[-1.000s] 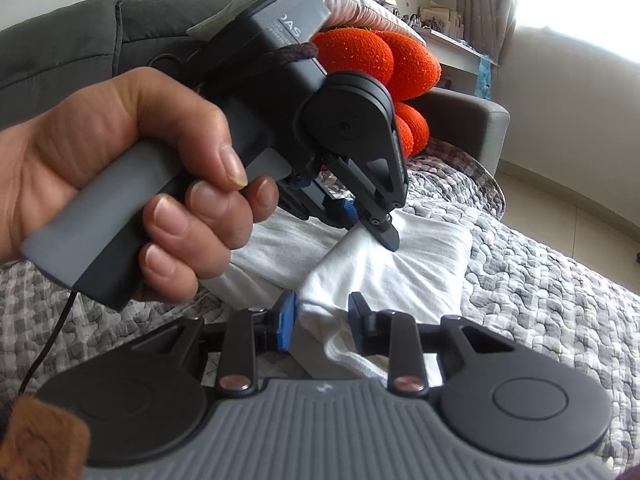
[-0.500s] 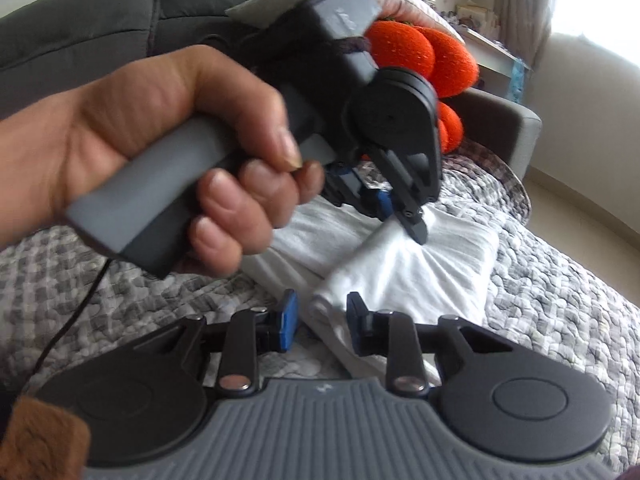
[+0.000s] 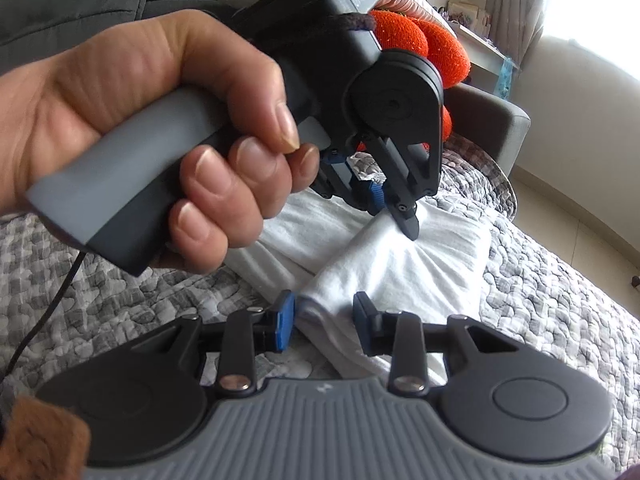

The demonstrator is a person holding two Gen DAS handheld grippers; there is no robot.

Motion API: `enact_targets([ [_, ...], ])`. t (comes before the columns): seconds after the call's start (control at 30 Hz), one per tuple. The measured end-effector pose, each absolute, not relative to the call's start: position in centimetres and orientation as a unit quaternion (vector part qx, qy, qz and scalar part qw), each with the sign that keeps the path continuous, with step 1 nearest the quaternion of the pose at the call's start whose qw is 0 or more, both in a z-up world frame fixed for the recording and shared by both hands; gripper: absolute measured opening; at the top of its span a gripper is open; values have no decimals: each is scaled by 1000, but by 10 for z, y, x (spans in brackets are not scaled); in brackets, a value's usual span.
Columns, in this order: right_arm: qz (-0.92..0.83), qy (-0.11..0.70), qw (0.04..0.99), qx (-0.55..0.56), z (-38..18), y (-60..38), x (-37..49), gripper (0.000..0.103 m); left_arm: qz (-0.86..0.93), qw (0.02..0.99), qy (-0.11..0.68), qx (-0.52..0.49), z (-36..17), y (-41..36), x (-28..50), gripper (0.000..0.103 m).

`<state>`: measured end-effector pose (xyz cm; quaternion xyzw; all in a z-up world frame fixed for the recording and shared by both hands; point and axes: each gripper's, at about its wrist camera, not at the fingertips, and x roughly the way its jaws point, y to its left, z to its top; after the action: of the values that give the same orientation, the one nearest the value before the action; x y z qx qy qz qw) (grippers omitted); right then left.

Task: Fold clothes

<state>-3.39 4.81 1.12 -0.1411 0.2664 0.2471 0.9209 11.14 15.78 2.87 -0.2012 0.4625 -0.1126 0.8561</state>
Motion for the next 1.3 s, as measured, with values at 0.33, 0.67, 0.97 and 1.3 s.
enact_targets([
  [0.33, 221, 260, 930, -138, 10, 57, -33, 43, -118, 847, 460, -238, 30, 165, 112, 6],
  [0.67, 195, 257, 941, -106, 13, 47, -29, 7, -118, 846, 457, -247, 32, 167, 111, 6],
  [0.97, 212, 237, 943, -100, 18, 45, -39, 7, -109, 848, 456, -247, 32, 171, 111, 6],
  [1.3, 223, 220, 946, -80, 24, 45, -41, 7, -105, 860, 444, -228, 36, 175, 108, 5],
])
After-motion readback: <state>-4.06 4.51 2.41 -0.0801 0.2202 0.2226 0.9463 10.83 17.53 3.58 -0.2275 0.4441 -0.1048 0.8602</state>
